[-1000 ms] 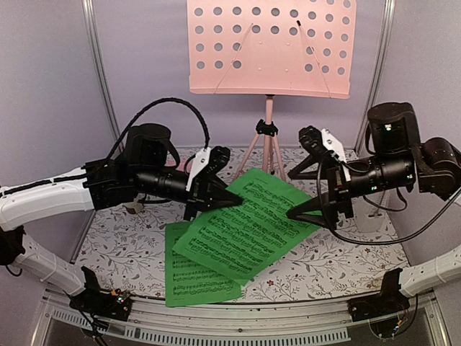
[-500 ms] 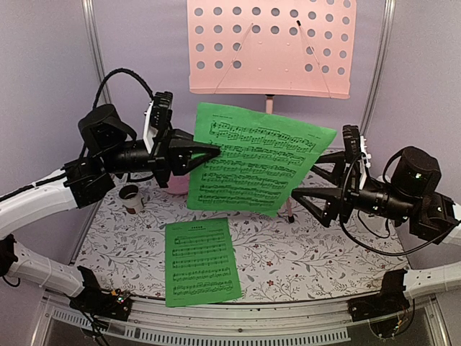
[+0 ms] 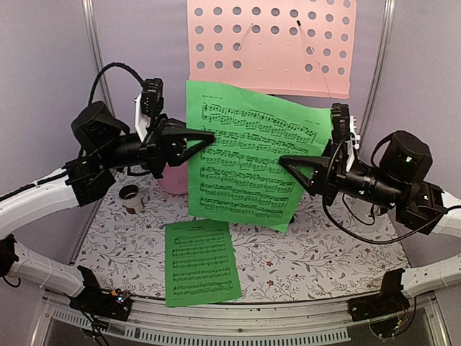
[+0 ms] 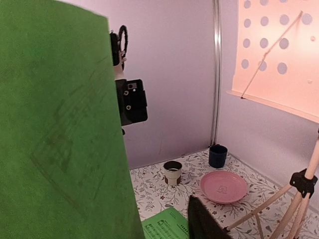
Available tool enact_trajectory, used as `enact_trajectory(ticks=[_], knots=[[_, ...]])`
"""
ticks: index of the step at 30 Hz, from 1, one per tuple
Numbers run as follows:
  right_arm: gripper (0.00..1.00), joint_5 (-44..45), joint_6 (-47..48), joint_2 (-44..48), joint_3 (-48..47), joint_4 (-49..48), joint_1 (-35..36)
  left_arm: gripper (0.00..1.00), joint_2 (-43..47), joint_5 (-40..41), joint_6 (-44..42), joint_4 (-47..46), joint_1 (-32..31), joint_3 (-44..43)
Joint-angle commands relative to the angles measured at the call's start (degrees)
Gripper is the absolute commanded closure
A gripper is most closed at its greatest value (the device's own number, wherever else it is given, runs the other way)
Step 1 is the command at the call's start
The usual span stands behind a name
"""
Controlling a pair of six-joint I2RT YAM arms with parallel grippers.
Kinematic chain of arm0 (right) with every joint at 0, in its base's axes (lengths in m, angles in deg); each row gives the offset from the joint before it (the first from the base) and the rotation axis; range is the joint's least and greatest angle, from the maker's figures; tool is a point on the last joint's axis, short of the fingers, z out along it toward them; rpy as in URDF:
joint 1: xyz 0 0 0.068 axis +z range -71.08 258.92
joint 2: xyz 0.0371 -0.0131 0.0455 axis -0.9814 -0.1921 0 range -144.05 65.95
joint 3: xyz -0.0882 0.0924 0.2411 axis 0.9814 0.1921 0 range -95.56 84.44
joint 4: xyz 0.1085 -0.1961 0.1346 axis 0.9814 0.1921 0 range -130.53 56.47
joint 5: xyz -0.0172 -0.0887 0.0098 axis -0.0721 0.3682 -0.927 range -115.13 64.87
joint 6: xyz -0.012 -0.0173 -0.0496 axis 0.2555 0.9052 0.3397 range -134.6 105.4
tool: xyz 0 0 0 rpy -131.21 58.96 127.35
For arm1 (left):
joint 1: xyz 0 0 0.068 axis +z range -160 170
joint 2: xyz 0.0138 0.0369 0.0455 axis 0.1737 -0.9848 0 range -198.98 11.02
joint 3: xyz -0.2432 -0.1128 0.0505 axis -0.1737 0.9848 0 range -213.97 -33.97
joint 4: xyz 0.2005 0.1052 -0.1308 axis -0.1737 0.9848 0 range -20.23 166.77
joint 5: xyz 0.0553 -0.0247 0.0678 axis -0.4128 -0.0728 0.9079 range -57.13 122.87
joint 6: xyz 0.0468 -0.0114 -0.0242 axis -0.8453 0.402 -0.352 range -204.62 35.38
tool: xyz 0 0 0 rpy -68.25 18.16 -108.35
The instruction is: Set up the instrument practice props
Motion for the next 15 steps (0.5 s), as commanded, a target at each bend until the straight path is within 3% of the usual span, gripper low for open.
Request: enact_trajectory(ticks=[1,2,3,4,6,9,15], knots=[[0.85,4.07,0.49,0.09,-3.72,-2.14,0.32,1.00,-0.44,4.72,2.71,-2.32,0.74,-1.23],[0.97,6.74,-1.60,0.21,-4.76,-1.65,0.32,1.00,-0.48,6.78,2.79,-1.54,0.74,-1.62],[1.00,9.90,-2.69,0.30,-5.63,-0.54,0.32,0.99,-0.63,8.90,2.80,-0.15,0.74,-2.37],[1.00,12.71,-3.42,0.38,-6.91,0.69,0.28,0.77,-0.86,11.22,2.69,1.47,0.72,-3.36],[1.00,17.52,-4.19,0.36,-10.38,3.08,0.32,0.56,-1.64,16.07,1.68,5.70,0.70,-6.12],[1.00,24.12,-3.70,-0.17,-14.50,6.15,0.31,0.46,-2.93,23.68,-1.05,12.72,0.23,-11.72],[1.00,31.12,2.39,-1.29,-21.99,8.66,0.24,0.41,-3.69,42.47,-7.11,19.22,-1.14,-17.78]])
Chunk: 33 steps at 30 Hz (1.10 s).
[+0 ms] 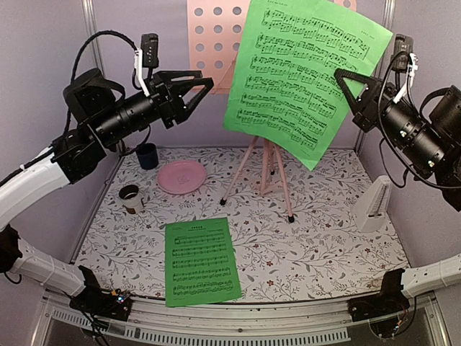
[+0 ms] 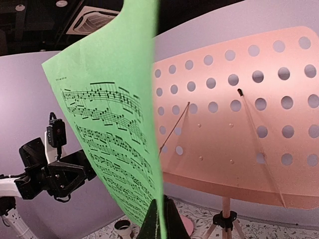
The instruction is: Set up the instrument practice props
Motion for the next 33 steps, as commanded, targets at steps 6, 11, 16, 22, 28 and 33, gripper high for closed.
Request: enact_trajectory(ticks=[6,11,16,22,28,33], knots=[[1.00,11.91,9.47,-2.10,-9.02,4.39,-0.73,0.41,-7.86,22.15,-12.99,14.99,-0.29,-15.04],[1.00,10.74,11.13,-3.52,-11.49,4.57,-4.00,0.44,-15.90,24.90,-16.95,19.20,-0.47,-26.55],[1.00,6.50,10.49,-5.92,-13.36,3.27,-8.94,0.39,-23.03,26.56,-20.62,22.24,-0.73,-35.29],[1.00,2.39,9.73,-8.63,-14.73,1.64,-13.69,0.36,-28.62,29.38,-22.53,24.04,-0.95,-42.43],[1.00,1.81,9.66,-10.31,-15.03,-0.30,-16.87,0.40,-34.44,33.38,-23.63,26.28,-1.44,-49.79],[1.00,2.14,10.07,-11.16,-15.97,-1.80,-18.05,0.58,-34.30,35.00,-24.70,23.60,-1.72,-48.69]])
